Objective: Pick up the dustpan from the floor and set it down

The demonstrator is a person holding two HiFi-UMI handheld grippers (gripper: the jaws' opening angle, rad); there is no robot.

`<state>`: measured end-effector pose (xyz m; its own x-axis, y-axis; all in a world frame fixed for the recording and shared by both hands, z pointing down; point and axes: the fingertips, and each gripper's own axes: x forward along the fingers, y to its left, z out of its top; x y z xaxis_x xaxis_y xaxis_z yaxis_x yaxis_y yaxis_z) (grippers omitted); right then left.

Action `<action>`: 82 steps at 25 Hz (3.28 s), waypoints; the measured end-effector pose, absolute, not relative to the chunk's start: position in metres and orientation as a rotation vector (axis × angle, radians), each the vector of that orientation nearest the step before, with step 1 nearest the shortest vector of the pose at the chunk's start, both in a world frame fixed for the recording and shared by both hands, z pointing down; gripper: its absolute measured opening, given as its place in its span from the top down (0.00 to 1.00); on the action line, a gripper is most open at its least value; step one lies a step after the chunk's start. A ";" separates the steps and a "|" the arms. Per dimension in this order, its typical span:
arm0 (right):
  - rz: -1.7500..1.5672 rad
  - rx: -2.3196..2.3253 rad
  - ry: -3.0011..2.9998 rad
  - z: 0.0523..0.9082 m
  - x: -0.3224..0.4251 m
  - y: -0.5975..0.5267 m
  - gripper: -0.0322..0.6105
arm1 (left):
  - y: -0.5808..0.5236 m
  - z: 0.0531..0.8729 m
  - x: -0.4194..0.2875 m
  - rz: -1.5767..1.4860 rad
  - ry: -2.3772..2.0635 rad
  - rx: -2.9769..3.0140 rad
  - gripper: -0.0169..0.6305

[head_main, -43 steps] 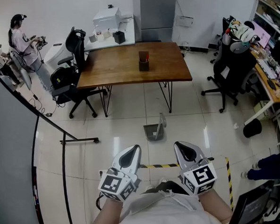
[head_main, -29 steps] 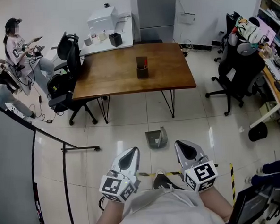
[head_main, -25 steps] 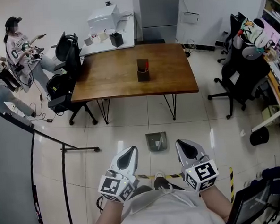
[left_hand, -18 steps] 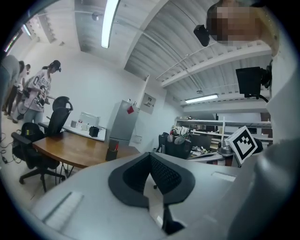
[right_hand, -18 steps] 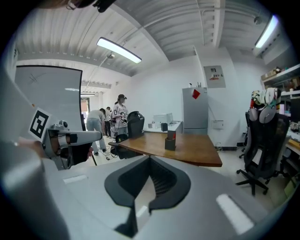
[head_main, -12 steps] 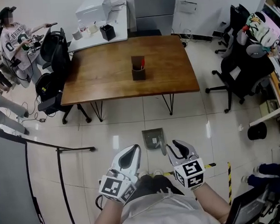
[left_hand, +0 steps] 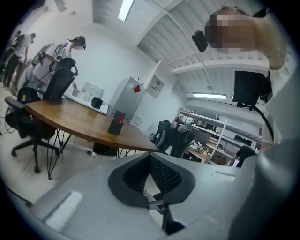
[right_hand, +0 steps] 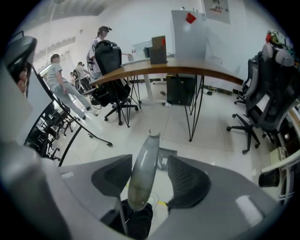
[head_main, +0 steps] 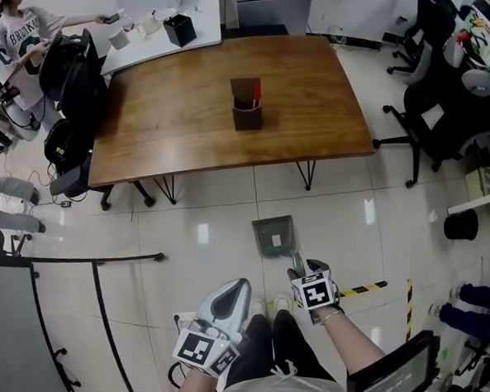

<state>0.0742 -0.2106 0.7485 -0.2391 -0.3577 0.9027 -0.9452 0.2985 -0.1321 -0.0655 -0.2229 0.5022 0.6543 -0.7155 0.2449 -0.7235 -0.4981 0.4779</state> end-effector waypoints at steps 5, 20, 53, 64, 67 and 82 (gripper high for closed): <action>1.004 1.147 -1.674 0.794 0.072 -0.219 0.73 | -0.230 0.531 -0.069 0.041 -1.108 2.273 0.95; 1.127 1.095 -1.747 0.676 0.070 -0.207 0.95 | -0.222 0.462 -0.071 -0.019 -1.117 2.356 0.95; 0.924 1.029 -2.047 0.488 0.109 0.039 0.95 | 0.033 0.389 -0.054 -0.113 -1.346 2.434 0.95; 0.949 0.985 -2.014 0.502 0.098 0.088 0.95 | 0.067 0.361 -0.044 -0.115 -1.264 2.548 0.95; 0.962 0.980 -2.043 0.500 0.091 0.088 0.95 | 0.065 0.360 -0.052 -0.127 -1.284 2.563 0.95; 0.947 0.938 -2.066 0.493 0.077 0.078 0.95 | 0.055 0.340 -0.065 -0.227 -1.327 2.601 0.95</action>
